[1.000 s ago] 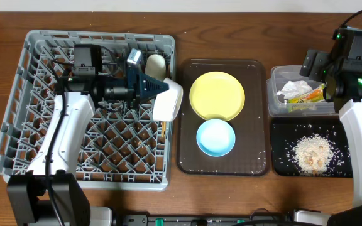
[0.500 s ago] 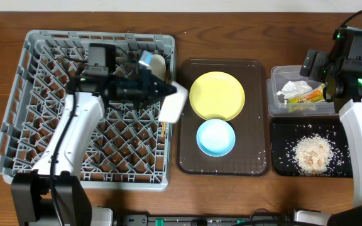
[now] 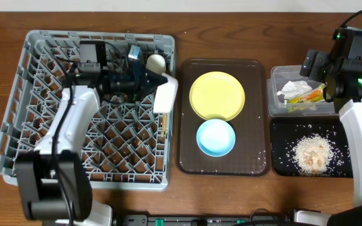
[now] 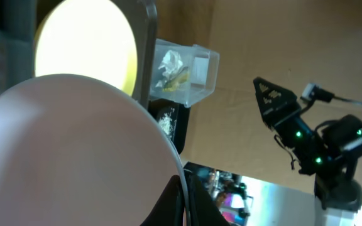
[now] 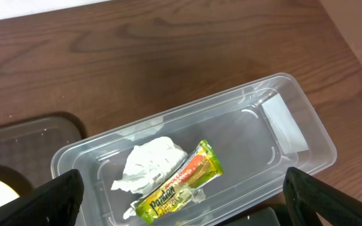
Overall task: Sort waste into correct bins and load items into the dishwasher rack
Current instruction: 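Lower the pink cup into the rack beside the white cup, then release the pink cup and swing the left gripper to the light-blue bowl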
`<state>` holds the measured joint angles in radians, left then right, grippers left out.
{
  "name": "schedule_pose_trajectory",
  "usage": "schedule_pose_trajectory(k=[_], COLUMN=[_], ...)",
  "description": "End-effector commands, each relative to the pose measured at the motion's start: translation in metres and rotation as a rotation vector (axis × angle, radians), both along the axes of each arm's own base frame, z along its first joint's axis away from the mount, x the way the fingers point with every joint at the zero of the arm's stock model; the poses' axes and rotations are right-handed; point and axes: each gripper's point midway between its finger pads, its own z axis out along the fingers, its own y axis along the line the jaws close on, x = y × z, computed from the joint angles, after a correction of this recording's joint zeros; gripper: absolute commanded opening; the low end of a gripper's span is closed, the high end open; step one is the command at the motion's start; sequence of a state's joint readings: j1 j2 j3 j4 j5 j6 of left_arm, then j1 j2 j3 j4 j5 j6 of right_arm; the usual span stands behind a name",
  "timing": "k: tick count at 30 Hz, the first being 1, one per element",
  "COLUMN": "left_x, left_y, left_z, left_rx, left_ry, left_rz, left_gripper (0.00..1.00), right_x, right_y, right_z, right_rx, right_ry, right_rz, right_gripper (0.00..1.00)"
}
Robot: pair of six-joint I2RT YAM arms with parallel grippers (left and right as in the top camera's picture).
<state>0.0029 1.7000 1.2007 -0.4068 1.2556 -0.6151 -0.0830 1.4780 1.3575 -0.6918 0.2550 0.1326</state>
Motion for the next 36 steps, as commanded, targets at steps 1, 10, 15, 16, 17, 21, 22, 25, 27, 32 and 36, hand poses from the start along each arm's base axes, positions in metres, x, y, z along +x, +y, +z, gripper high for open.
schedule_pose_trajectory(k=[1, 10, 15, 16, 17, 21, 22, 25, 27, 32, 36], left_x=[0.002, 0.019, 0.023, 0.024, 0.026, 0.030, 0.030, 0.031, 0.032, 0.035, 0.035], left_y=[-0.005, 0.013, 0.017, 0.018, 0.019, 0.026, 0.028, 0.032, 0.033, 0.039, 0.040], left_z=[-0.004, -0.022, -0.029, -0.031, -0.032, -0.042, -0.045, -0.054, -0.056, -0.064, -0.066], left_rx=[-0.094, -0.052, -0.014, -0.003, 0.006, 0.056, 0.075, 0.122, 0.137, 0.185, 0.198], left_ry=[0.083, 0.100, 0.103, 0.104, 0.104, 0.117, 0.126, 0.128, 0.128, 0.128, 0.129], left_rz=[-0.027, 0.051, 0.082, 0.090, 0.099, 0.139, 0.152, 0.171, 0.178, 0.205, 0.213], left_gripper=[0.06, 0.06, 0.06, 0.06, 0.06, 0.06, 0.06, 0.06, 0.06, 0.06, 0.06], right_x=[-0.001, -0.001, -0.001, -0.001, -0.001, -0.001, -0.001, -0.001, -0.001, -0.001, -0.001], right_y=[-0.003, -0.003, -0.003, -0.003, -0.003, -0.003, -0.003, -0.003, -0.003, -0.003, -0.003], right_z=[0.009, 0.009, 0.009, 0.009, 0.009, 0.009, 0.009, 0.009, 0.009, 0.009, 0.009], right_rx=[0.002, 0.002, 0.003, 0.002, 0.002, 0.002, 0.002, 0.002, 0.002, 0.002, 0.002], right_ry=[-0.023, -0.023, -0.023, -0.023, -0.023, -0.023, -0.023, -0.023, -0.023, -0.023, -0.023], right_rz=[-0.013, -0.013, -0.013, -0.013, -0.013, -0.013, -0.013, -0.013, -0.013, -0.013, -0.013], right_gripper=[0.99, 0.99, 0.99, 0.99, 0.99, 0.99, 0.99, 0.99, 0.99, 0.99, 0.99])
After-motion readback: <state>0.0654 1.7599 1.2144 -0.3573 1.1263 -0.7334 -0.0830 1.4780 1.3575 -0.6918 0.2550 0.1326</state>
